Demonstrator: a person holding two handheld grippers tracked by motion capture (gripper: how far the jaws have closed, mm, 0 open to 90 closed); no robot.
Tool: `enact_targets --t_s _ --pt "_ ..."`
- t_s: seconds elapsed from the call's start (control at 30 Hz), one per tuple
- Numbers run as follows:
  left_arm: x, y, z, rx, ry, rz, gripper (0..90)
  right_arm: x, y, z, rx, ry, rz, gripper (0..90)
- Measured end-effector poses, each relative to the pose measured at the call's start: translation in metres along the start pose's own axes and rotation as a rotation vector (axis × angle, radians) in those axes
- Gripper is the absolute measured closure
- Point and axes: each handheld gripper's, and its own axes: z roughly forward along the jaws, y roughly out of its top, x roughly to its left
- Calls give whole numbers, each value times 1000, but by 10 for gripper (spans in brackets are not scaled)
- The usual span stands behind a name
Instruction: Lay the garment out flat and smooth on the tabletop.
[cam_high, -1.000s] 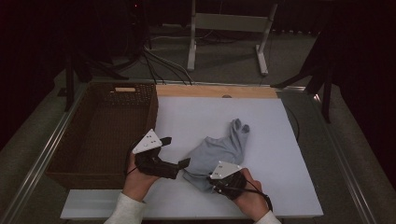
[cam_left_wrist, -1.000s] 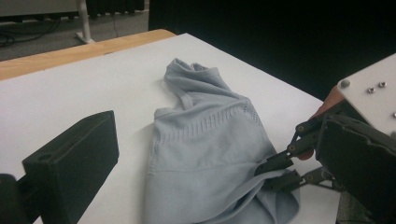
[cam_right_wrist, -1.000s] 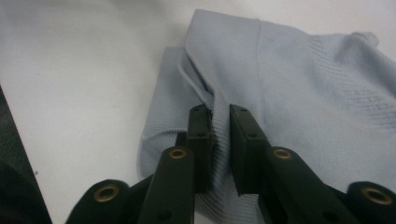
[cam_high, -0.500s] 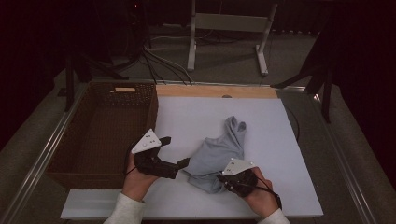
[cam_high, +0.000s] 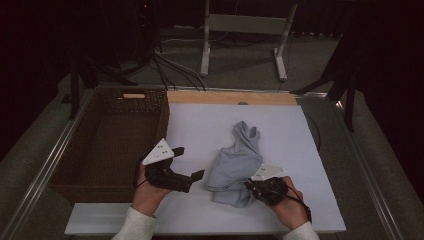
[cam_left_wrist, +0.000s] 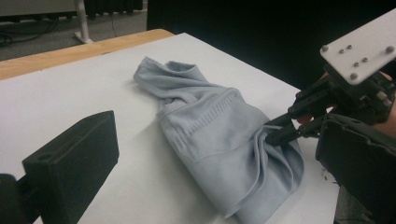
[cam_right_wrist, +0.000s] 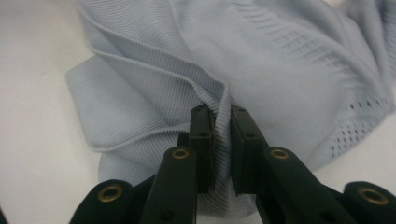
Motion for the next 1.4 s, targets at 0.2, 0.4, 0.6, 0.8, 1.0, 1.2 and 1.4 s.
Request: enact_targets --t_s 0.2,0.4,0.6,0.8,1.0,1.2,1.4 --pt "0 0 0 1 0 -1 3 -12 -6 -3 9 -41 39 810" --pt "0 0 0 2 -1 1 3 -25 -13 -6 23 -96 75 807" --pt "0 0 1 3 -2 1 3 -38 -20 -9 23 -120 135 796" --pt "0 0 1 4 -2 2 3 -48 -26 -13 23 -159 184 796" --pt "-1 -1 3 9 -4 2 3 -53 -29 -16 16 -148 195 762" --pt "-1 -1 3 9 -5 1 3 -51 -28 -15 8 -124 186 589" --pt "-1 -1 3 10 -6 2 3 -46 -24 -15 -13 -96 171 473"
